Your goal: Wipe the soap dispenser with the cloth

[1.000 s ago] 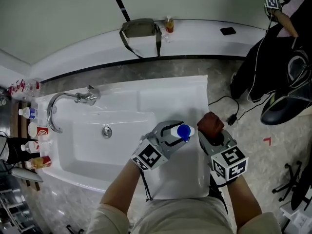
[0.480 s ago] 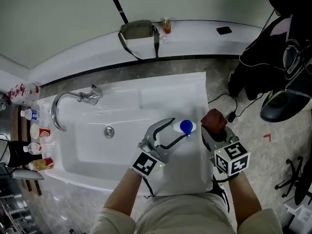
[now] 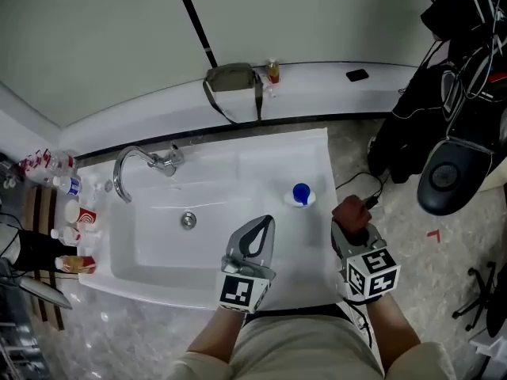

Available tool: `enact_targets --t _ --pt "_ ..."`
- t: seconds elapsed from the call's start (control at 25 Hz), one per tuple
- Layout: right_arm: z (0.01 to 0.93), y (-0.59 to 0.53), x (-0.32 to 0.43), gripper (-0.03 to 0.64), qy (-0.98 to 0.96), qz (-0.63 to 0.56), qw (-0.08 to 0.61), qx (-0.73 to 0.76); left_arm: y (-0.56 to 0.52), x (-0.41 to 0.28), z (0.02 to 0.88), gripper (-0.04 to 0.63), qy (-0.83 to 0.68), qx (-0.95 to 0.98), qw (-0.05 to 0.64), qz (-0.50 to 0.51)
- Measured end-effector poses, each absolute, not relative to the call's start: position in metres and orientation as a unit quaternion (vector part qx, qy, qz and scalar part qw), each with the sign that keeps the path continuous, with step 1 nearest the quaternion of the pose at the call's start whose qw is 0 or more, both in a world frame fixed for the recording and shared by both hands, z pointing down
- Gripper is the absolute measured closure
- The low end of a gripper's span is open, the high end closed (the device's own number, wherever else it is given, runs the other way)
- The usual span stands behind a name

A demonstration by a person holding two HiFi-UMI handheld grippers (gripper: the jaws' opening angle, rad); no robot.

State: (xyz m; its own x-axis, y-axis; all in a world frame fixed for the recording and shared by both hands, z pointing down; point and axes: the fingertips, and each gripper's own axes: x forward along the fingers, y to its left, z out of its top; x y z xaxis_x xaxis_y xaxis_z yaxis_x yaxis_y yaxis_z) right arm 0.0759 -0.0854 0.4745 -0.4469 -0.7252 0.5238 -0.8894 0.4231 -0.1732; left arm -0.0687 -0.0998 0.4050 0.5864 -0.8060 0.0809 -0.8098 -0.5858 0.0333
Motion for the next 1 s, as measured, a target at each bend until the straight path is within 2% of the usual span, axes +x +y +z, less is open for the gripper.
enact_targets --t 0.28,0.68,1.0 --pt "0.432 -0.003 0.076 0.538 -0.841 0.173 0.149 0.491 -0.013 -0.06 0.364 0.595 -0.477 0.877 0.057 0.02" --pt "0.402 0.139 0.083 0.54 -0.853 0.151 0.136 0.48 0.146 -0.048 0.336 0.595 -0.501 0.865 0.039 0.019" --pt "0.371 0.21 0.076 0.54 -0.851 0.106 0.119 0.5 0.214 -0.069 0.303 0.595 -0.513 0.858 0.004 -0.005"
